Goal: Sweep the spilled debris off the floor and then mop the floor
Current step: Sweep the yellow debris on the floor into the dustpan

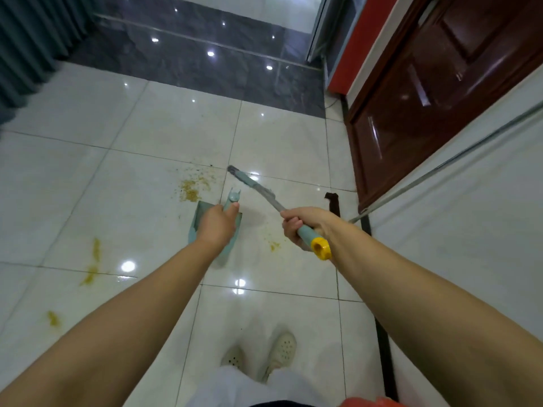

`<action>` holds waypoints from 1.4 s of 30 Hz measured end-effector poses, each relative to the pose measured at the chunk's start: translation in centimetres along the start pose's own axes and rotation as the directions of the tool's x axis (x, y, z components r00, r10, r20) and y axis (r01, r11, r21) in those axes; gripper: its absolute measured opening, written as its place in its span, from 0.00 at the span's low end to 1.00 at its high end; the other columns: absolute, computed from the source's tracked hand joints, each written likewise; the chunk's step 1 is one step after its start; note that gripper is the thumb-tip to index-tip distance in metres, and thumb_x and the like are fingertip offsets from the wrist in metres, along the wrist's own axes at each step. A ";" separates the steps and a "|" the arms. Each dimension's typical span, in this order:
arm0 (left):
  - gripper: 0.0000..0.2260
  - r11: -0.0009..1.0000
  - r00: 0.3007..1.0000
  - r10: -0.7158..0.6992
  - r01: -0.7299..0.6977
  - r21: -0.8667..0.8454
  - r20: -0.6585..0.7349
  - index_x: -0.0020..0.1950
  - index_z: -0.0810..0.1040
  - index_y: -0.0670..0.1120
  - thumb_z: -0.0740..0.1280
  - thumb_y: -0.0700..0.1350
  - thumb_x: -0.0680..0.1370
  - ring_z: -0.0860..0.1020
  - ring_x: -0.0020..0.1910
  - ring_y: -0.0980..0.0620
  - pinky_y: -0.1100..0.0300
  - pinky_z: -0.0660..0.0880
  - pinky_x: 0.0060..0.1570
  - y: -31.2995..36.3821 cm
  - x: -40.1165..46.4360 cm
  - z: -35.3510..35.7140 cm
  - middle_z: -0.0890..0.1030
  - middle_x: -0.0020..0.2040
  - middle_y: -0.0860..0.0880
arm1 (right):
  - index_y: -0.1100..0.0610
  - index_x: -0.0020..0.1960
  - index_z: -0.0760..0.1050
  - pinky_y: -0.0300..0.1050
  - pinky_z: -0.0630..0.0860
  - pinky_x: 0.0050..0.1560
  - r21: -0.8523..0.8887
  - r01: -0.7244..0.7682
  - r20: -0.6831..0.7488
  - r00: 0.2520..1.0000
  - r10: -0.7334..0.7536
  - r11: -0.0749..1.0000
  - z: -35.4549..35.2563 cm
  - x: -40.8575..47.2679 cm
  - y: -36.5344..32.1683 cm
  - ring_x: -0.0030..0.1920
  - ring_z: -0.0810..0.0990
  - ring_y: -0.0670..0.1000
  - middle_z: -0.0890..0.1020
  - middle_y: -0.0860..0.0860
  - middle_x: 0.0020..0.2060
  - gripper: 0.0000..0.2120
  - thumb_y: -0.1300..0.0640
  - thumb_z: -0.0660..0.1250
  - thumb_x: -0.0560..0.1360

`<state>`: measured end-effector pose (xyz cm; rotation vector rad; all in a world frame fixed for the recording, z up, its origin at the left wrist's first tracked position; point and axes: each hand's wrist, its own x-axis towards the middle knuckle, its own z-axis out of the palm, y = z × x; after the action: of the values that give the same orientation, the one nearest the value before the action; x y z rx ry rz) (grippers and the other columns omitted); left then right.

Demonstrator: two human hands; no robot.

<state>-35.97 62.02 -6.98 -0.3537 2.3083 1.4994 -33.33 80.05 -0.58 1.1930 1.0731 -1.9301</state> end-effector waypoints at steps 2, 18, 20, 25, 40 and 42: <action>0.17 0.997 1.000 -0.019 0.018 -0.072 -0.021 0.41 0.74 0.42 0.58 0.53 0.81 0.75 0.36 0.45 0.58 0.71 0.33 -0.5 0.2 -0.7 0.77 0.37 0.43 | 0.60 0.37 0.66 0.29 0.65 0.15 0.068 -0.006 0.016 1.000 0.005 0.998 -0.3 1.1 -0.3 0.13 0.66 0.44 0.68 0.51 0.25 0.13 0.62 0.60 0.80; 0.17 0.931 0.839 -0.275 0.111 -0.347 -0.470 0.38 0.72 0.42 0.58 0.52 0.81 0.69 0.26 0.48 0.58 0.67 0.29 -1.3 3.7 -6.2 0.73 0.32 0.45 | 0.67 0.49 0.66 0.32 0.68 0.15 -0.228 -0.183 0.055 0.978 0.201 0.956 2.7 8.3 -8.8 0.14 0.69 0.48 0.72 0.59 0.31 0.14 0.55 0.55 0.82; 0.17 0.914 0.794 -0.320 0.115 -0.389 -0.517 0.43 0.73 0.40 0.58 0.53 0.81 0.70 0.27 0.48 0.59 0.67 0.29 -1.9 3.4 -6.8 0.73 0.32 0.44 | 0.67 0.51 0.65 0.31 0.68 0.15 -0.258 -0.183 0.050 0.978 0.202 0.949 3.3 9.5 -8.7 0.14 0.67 0.48 0.73 0.60 0.29 0.13 0.56 0.55 0.82; 0.17 0.885 0.659 -0.403 0.101 -0.455 -0.636 0.46 0.73 0.41 0.58 0.54 0.81 0.70 0.28 0.50 0.60 0.67 0.27 -4.0 2.0 -9.1 0.73 0.32 0.45 | 0.64 0.49 0.65 0.32 0.67 0.15 -0.443 -0.228 0.063 0.957 0.284 0.867 5.5 12.8 -8.1 0.15 0.67 0.47 0.73 0.60 0.20 0.07 0.59 0.57 0.81; 0.19 0.825 0.420 -0.536 0.076 -0.561 -0.732 0.35 0.70 0.45 0.57 0.55 0.81 0.69 0.24 0.49 0.60 0.68 0.27 -9.4 1.1 -17.8 0.72 0.29 0.46 | 0.65 0.49 0.68 0.36 0.75 0.21 -0.900 -0.122 0.032 0.939 0.343 0.419 17.5 15.7 -1.4 0.21 0.79 0.51 0.76 0.61 0.41 0.04 0.71 0.58 0.75; 0.18 0.811 0.391 -0.555 0.060 -0.582 -0.734 0.36 0.69 0.45 0.57 0.55 0.81 0.68 0.23 0.50 0.61 0.67 0.25 -10.5 1.1 -19.1 0.71 0.29 0.47 | 0.66 0.49 0.69 0.34 0.71 0.18 -0.850 -0.178 0.035 0.920 0.390 0.496 19.0 16.8 -1.3 0.19 0.73 0.48 0.73 0.58 0.37 0.02 0.69 0.58 0.77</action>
<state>-35.93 40.30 -9.03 -2.0917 2.1654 1.8894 -48.83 62.58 -10.54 0.5141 1.3318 -0.9857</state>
